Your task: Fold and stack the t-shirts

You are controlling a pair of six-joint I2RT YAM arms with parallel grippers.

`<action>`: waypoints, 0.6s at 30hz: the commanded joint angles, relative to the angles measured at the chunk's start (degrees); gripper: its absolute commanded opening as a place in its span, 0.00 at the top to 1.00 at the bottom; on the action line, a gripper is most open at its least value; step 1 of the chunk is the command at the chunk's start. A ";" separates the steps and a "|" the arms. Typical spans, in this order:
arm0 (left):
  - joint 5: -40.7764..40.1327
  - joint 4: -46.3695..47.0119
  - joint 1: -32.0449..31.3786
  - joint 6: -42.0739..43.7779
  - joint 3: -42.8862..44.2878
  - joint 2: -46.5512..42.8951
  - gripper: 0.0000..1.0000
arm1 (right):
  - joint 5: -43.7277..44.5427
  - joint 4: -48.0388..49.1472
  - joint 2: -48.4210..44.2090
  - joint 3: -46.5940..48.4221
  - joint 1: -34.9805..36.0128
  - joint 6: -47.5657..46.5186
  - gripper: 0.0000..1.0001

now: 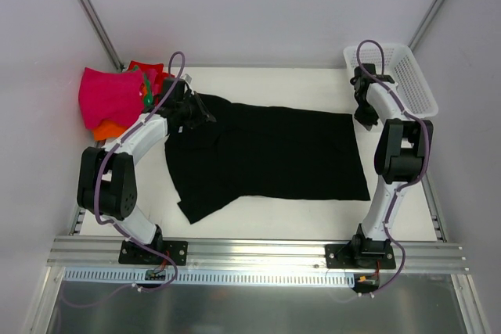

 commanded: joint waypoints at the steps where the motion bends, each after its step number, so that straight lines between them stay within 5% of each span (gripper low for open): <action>1: -0.34 0.58 -0.51 1.09 0.15 -0.31 0.95 | 0.66 -0.43 4.73 5.75 -2.09 -0.66 1.00; 12: -0.16 0.50 -0.43 1.18 0.51 0.83 0.95 | -1.36 -3.86 13.80 21.49 -3.59 -4.00 0.99; 18: -0.51 0.58 -0.51 2.14 0.77 1.09 0.95 | -8.38 7.45 0.20 4.21 -2.19 -4.69 1.00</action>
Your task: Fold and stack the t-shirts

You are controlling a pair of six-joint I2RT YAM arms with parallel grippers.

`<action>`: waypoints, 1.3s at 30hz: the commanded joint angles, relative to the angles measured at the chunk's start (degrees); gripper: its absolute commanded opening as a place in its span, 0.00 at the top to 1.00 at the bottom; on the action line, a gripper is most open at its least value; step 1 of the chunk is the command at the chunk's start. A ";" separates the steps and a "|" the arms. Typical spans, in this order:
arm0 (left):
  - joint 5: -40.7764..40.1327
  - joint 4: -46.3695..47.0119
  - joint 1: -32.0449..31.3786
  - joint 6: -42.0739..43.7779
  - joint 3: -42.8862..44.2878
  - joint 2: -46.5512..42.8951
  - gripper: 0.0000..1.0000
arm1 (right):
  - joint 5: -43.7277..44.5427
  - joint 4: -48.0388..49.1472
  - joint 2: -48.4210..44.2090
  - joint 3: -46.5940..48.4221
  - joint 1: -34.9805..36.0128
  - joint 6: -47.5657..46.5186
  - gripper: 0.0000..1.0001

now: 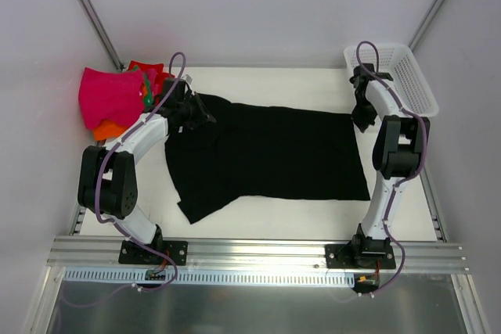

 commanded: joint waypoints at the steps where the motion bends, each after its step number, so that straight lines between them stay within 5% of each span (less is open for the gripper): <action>1: -0.49 0.58 -0.43 2.30 0.94 0.72 0.95 | -2.53 20.47 -9.26 -10.25 -0.73 -1.92 0.99; 14: -1.10 0.76 -0.43 3.18 0.95 1.43 0.96 | -8.16 25.06 -26.41 -26.37 7.81 -3.33 0.99; 19: -6.99 0.76 -0.08 4.94 2.79 3.35 0.96 | -13.78 29.81 -30.80 -30.85 10.97 -4.91 1.00; 27: -3.75 0.50 3.53 2.48 14.55 16.61 1.00 | -13.96 31.83 -32.04 -35.51 13.35 -5.53 0.99; 39: 0.13 -0.73 5.37 0.46 22.65 24.72 1.00 | -14.05 32.45 -30.20 -36.57 13.87 -5.35 0.99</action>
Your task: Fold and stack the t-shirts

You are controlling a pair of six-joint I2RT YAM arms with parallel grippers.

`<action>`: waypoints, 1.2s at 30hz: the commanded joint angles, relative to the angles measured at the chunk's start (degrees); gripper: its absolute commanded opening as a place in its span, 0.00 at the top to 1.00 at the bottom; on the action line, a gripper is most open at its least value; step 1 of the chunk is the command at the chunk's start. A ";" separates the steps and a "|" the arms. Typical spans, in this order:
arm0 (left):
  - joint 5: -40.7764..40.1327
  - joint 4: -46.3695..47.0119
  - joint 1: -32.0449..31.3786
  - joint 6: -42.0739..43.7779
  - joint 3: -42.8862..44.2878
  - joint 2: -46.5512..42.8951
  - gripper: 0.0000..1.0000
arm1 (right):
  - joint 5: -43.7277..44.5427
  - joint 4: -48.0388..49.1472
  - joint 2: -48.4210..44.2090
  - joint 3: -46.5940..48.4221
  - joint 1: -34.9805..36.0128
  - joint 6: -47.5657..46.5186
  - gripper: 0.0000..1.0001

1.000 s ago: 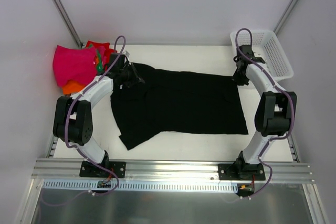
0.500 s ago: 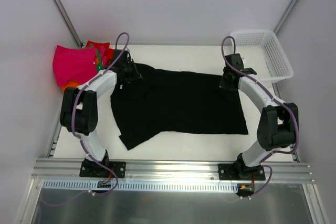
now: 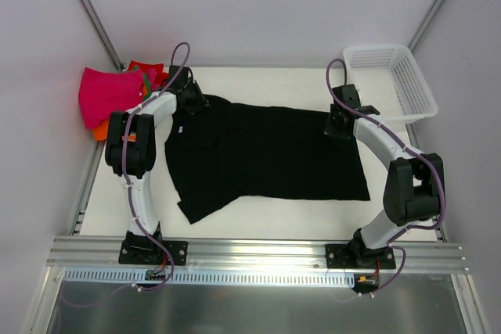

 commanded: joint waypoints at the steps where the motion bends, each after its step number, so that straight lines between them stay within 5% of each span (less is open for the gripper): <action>1: 2.70 -0.71 0.81 -2.14 2.24 -0.11 1.00 | 0.26 1.24 -0.25 0.32 0.35 -0.83 0.99; 11: -1.59 -0.80 -0.77 -3.04 -11.11 -9.67 1.00 | -3.86 2.64 3.45 0.59 0.61 0.48 1.00; 22: -16.18 -3.69 -15.70 -0.91 -29.12 -34.36 1.00 | -3.16 3.96 -3.76 -7.05 3.24 1.89 1.00; 25: -20.75 -9.30 -21.05 -2.06 -31.68 -39.73 0.79 | -3.51 2.91 -4.20 -7.94 4.12 2.42 0.99; 28: -27.69 -14.32 -24.23 -4.68 -35.19 -46.57 0.47 | -4.83 1.50 -4.99 -9.08 4.47 2.42 0.98; 29: -30.32 -17.47 -25.37 -5.48 -36.25 -48.52 0.35 | -5.70 1.33 -5.43 -9.60 4.48 2.33 0.88; 31: -32.97 -21.00 -25.82 -8.19 -39.32 -53.78 0.28 | -6.06 0.62 -7.62 -10.57 4.48 2.07 0.75; 32: -34.02 -24.24 -25.91 -9.00 -40.38 -55.73 0.25 | -6.24 0.36 -8.59 -11.53 4.48 1.89 0.60; 36: -36.14 -31.38 -26.00 -13.83 -44.94 -63.29 0.20 | -6.41 -1.57 -14.64 -13.21 4.48 1.54 0.47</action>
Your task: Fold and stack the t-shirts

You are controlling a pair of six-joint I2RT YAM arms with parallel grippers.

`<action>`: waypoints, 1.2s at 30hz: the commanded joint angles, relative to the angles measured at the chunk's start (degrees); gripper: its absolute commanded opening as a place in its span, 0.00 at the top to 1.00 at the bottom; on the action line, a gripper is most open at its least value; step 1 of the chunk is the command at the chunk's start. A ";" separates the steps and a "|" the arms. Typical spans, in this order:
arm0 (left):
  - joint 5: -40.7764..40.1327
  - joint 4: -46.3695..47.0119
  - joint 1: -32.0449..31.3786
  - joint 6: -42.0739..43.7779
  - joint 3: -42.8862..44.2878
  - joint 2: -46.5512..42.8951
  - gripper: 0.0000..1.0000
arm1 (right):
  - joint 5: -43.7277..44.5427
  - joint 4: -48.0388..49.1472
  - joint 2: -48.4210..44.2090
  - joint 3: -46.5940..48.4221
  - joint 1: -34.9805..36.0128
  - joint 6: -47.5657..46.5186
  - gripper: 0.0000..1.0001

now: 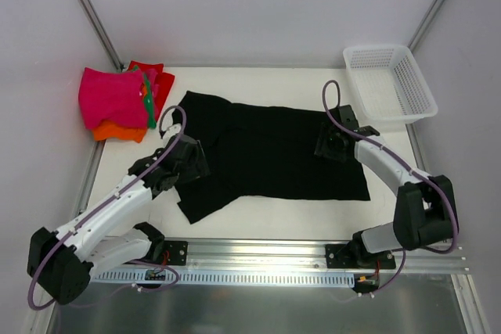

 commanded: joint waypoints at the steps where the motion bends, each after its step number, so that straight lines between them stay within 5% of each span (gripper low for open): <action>1: -5.63 -9.96 -0.23 -7.23 -3.38 -6.49 0.20 | -0.82 -2.49 -6.64 -0.47 0.28 -0.34 0.47; 16: 1.57 -12.97 -2.34 -26.14 -19.64 -17.23 0.21 | -0.64 -5.92 -13.15 -4.51 -1.04 -1.39 0.35; 25: -0.62 -7.25 -2.52 -26.41 -25.27 -21.54 0.34 | -1.70 -6.01 -13.33 -4.60 -1.13 -1.66 0.35; 36: -5.63 -7.16 -2.52 -26.23 -22.99 -12.50 0.39 | -1.96 -5.92 -13.24 -4.43 -1.48 -1.92 0.34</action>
